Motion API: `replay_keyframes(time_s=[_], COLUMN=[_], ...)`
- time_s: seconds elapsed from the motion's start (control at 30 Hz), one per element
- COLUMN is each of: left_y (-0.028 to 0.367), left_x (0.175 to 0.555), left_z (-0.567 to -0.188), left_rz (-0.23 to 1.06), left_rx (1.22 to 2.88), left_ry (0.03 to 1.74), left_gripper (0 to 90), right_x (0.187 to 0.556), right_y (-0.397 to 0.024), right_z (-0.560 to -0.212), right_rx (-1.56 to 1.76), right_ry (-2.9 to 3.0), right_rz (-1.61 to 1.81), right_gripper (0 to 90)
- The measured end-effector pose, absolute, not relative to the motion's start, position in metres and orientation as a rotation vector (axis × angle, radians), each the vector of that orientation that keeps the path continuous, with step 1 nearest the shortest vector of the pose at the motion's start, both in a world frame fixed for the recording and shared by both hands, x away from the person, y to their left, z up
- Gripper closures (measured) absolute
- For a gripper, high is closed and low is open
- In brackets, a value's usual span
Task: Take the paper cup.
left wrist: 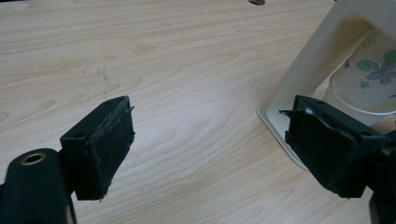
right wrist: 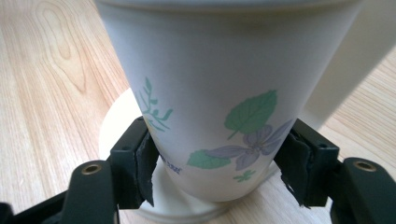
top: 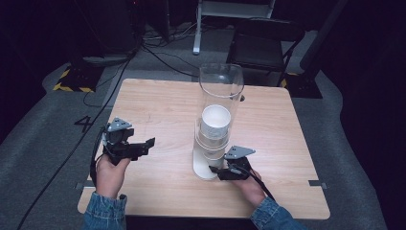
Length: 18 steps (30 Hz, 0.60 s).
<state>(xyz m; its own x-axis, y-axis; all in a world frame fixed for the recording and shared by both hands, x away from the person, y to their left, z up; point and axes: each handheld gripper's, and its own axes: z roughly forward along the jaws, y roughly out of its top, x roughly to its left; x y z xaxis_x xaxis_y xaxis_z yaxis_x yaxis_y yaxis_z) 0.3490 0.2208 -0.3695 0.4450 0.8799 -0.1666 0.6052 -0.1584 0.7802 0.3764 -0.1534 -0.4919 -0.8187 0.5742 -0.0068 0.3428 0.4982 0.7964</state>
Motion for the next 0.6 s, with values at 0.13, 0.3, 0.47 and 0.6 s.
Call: replay_keyframes(time_s=[0.13, 0.3, 0.47, 0.6], left_y=[0.218, 0.213, 0.210, 0.207], left_x=[0.353, 0.358, 0.362, 0.366], left_z=[-0.369, -0.368, -0.368, -0.368], left_rz=[0.413, 0.409, 0.404, 0.401], left_rx=[1.870, 1.877, 1.882, 1.891], left_ry=[1.251, 1.241, 1.236, 1.224], left_gripper=[15.5, 15.5, 15.5, 15.5], right_x=[0.375, 0.374, 0.372, 0.371], right_y=[-0.160, -0.170, -0.177, -0.183], right_z=[-0.490, -0.489, -0.488, -0.486], right_rx=[0.780, 0.802, 0.817, 0.824], right_ry=[2.459, 2.449, 2.439, 2.429], right_rz=[1.203, 1.187, 1.175, 1.157], right_gripper=[35.2, 35.2, 35.2, 35.2])
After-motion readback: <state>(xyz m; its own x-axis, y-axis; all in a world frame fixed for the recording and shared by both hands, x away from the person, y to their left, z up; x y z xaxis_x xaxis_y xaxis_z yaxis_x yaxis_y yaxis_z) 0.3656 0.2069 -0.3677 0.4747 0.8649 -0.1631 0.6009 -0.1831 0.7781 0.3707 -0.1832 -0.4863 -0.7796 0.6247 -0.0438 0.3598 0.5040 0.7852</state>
